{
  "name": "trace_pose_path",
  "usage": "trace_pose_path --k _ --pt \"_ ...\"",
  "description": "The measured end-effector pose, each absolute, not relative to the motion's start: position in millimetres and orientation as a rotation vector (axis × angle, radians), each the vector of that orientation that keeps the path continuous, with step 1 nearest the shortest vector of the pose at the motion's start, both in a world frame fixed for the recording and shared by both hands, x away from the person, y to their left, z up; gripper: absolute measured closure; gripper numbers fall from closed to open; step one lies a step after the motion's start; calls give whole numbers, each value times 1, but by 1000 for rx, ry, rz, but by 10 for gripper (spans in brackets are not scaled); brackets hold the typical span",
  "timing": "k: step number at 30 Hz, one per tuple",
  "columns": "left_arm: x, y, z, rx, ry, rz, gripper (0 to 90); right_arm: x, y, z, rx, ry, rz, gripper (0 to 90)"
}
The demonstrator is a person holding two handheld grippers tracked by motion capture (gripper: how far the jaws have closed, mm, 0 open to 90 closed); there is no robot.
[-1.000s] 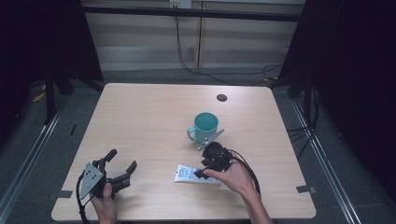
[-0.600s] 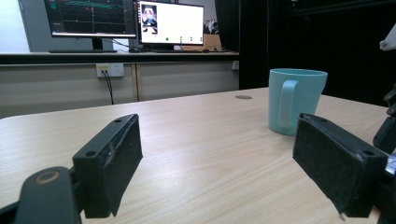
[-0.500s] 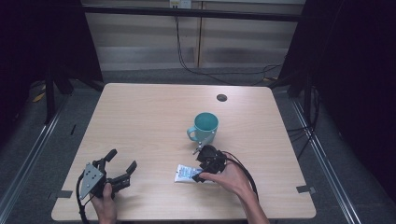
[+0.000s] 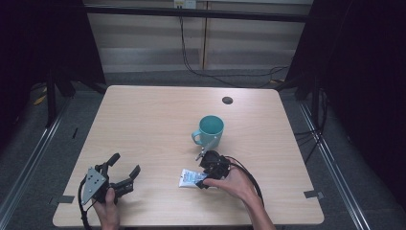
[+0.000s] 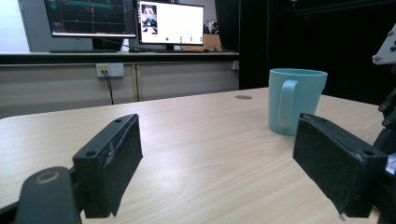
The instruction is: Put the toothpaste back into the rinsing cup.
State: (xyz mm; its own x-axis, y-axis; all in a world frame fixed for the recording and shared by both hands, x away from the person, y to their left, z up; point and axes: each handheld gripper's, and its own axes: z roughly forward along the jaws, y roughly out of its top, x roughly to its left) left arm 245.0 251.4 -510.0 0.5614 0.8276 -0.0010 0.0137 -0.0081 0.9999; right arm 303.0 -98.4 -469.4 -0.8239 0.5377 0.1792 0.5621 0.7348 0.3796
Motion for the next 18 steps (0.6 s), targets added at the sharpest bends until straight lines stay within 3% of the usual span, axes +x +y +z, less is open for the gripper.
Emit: trace_pose_path --k 9,18 --pt "245 251 -510 1446 770 750 156 302 -96 -472 -900 -2884 -632 395" --pt "245 251 -510 1447 767 752 155 299 -101 -473 -927 -2927 -629 491"
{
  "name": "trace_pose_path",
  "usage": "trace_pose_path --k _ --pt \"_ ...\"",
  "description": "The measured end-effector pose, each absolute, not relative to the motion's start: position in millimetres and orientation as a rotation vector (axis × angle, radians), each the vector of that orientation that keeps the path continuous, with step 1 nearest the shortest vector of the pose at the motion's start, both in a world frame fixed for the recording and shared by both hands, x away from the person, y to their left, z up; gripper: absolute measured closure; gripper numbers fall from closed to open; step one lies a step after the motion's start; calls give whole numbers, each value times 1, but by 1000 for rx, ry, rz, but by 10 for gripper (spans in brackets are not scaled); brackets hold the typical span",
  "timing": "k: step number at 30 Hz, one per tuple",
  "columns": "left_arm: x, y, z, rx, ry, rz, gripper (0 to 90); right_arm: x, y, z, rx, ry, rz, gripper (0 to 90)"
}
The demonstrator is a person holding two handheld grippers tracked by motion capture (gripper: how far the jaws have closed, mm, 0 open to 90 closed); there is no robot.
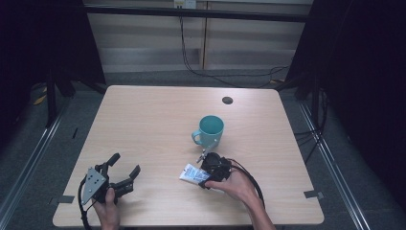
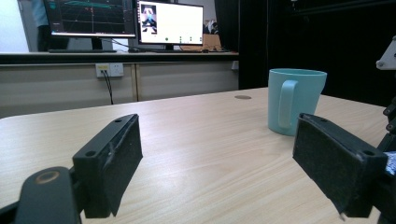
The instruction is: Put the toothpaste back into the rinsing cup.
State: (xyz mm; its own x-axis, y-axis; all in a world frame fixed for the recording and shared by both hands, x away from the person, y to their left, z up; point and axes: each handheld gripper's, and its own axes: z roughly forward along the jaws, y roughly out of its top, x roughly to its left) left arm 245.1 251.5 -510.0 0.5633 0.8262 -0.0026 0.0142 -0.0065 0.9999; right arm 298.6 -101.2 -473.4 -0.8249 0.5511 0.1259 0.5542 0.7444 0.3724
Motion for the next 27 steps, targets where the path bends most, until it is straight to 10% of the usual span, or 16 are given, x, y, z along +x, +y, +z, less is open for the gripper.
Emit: trace_pose_path --k 10,27 --pt "245 251 -510 1444 769 750 155 298 -104 -468 -995 -2888 -637 652" --pt "245 251 -510 1446 768 750 155 293 -114 -465 -1041 -2817 -794 680"
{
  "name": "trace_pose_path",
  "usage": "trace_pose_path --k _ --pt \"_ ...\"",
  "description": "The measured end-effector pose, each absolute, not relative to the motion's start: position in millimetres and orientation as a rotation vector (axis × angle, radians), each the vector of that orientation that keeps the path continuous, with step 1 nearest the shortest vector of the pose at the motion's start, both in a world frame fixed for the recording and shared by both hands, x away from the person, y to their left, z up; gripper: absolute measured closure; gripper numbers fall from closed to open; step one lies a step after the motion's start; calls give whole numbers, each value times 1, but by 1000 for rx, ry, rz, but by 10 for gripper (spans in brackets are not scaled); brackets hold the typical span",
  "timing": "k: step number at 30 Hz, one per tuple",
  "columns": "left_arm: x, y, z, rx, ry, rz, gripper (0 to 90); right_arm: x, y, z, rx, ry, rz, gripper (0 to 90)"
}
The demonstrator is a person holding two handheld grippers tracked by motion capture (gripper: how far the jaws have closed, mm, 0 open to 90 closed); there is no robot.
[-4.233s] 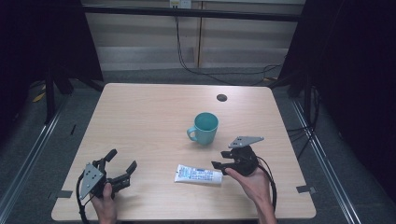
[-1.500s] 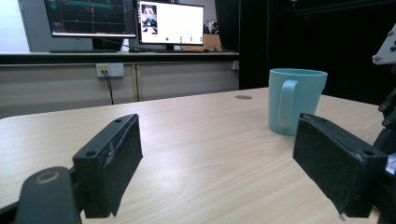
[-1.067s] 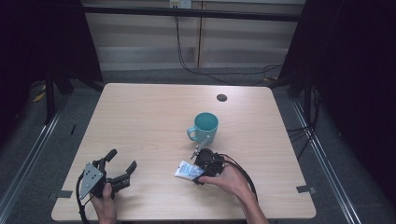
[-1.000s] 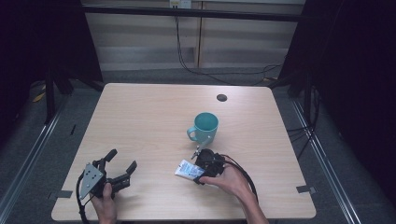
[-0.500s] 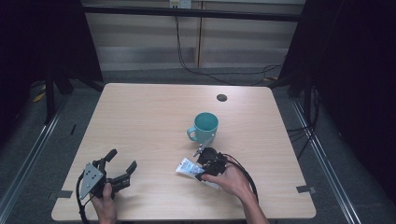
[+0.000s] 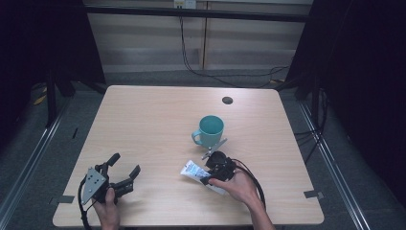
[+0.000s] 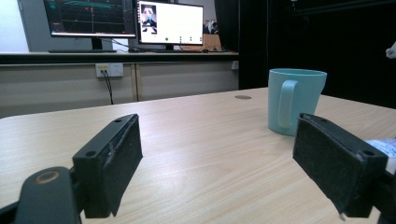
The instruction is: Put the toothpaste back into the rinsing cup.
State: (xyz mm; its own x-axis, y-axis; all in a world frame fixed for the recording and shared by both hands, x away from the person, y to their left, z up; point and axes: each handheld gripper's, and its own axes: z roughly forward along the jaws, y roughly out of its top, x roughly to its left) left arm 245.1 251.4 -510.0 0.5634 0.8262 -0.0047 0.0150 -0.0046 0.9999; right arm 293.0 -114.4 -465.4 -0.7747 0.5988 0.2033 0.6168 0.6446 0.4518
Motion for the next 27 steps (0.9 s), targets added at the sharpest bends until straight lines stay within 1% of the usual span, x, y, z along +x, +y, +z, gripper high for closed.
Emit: trace_pose_path --k 9,27 --pt "245 251 -510 1446 768 750 155 293 -123 -458 -1070 -2736 -944 684" --pt "245 251 -510 1447 768 750 155 289 -126 -440 -1036 -2671 -1254 686"
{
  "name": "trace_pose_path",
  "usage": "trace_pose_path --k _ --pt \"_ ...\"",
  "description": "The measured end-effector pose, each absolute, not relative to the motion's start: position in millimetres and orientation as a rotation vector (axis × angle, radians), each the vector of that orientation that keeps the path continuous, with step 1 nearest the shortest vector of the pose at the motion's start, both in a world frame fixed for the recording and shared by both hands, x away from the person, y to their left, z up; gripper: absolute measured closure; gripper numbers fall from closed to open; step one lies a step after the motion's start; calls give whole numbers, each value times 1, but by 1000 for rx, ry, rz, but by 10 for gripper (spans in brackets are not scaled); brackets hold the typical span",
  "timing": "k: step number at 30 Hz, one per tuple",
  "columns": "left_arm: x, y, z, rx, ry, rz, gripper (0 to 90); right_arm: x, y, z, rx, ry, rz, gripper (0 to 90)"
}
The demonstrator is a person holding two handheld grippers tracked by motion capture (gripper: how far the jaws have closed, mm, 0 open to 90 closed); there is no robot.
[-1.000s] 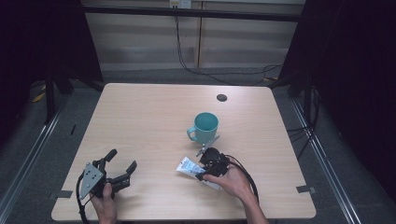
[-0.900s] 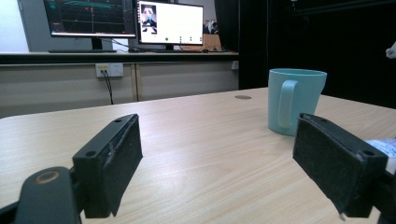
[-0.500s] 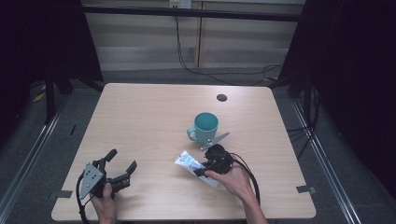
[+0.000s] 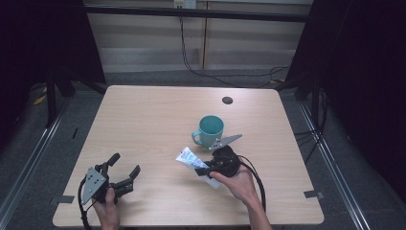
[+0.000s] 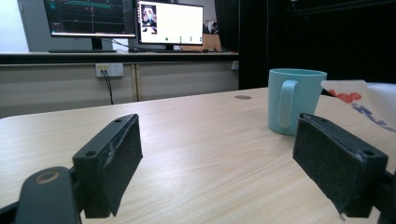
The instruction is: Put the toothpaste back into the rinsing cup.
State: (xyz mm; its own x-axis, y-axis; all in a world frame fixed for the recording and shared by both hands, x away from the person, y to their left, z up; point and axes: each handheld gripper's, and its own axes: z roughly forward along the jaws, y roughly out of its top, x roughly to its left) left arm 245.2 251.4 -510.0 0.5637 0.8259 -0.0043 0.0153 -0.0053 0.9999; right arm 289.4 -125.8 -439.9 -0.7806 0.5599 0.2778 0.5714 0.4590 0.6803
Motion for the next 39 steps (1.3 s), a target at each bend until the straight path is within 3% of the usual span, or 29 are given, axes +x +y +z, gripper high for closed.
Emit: trace_pose_path --k 39 --pt "245 251 -510 1447 767 752 155 280 -132 -407 -1044 -2549 -1867 685"
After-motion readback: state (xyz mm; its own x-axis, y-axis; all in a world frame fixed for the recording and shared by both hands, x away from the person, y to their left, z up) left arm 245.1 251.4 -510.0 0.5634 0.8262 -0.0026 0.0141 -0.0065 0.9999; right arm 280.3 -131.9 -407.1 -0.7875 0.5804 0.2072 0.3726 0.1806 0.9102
